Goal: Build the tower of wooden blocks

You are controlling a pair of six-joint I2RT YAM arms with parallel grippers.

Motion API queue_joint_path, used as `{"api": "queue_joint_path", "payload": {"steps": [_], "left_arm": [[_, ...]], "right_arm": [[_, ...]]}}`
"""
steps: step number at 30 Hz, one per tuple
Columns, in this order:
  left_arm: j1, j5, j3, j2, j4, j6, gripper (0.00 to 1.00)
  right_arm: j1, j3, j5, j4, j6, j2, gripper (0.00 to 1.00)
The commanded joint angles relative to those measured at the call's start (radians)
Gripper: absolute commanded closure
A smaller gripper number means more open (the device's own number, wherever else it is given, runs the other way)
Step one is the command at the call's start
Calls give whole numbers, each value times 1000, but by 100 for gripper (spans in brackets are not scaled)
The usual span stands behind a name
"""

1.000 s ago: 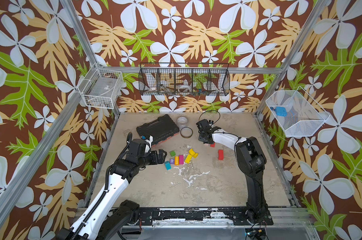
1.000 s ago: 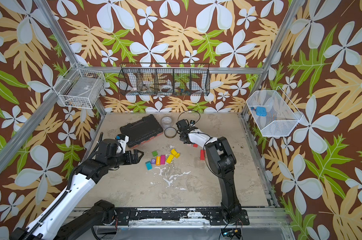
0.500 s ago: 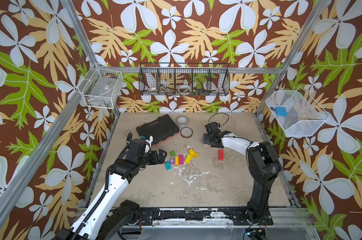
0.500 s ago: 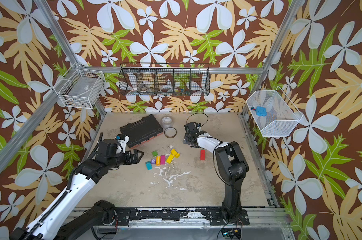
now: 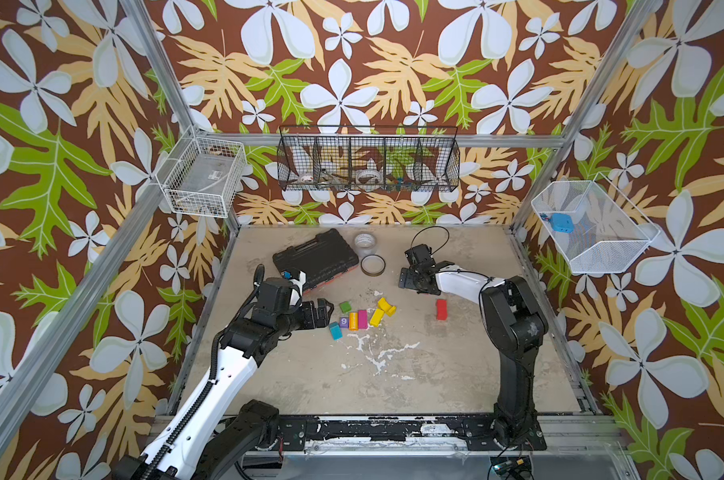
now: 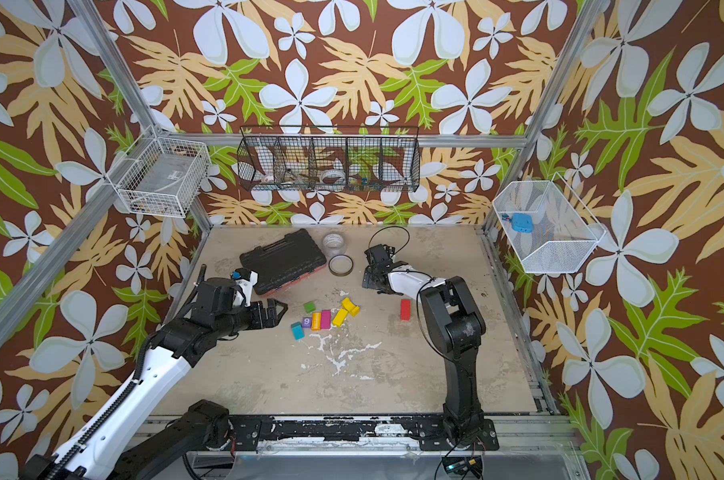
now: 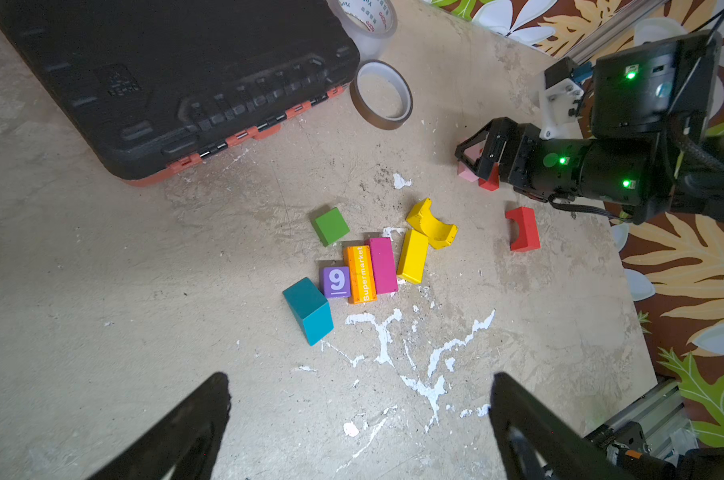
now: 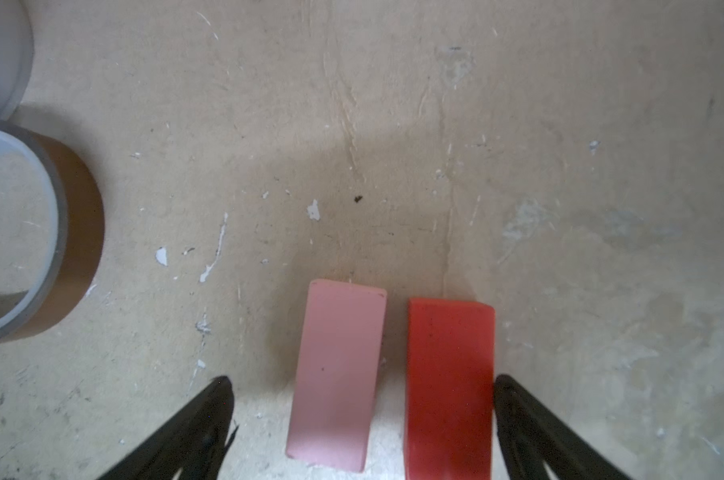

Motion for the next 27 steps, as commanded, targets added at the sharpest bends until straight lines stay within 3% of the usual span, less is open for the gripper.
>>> {"api": "queue_joint_path", "payload": {"steps": [1,27], "left_arm": [[-2,6,1,0,9,6,2],[-1,6,1,-1,10,6,2]], "right_arm": [[-1,7,31,-20,-1,6,7],[-1,17,57,-43,15,33,32]]}}
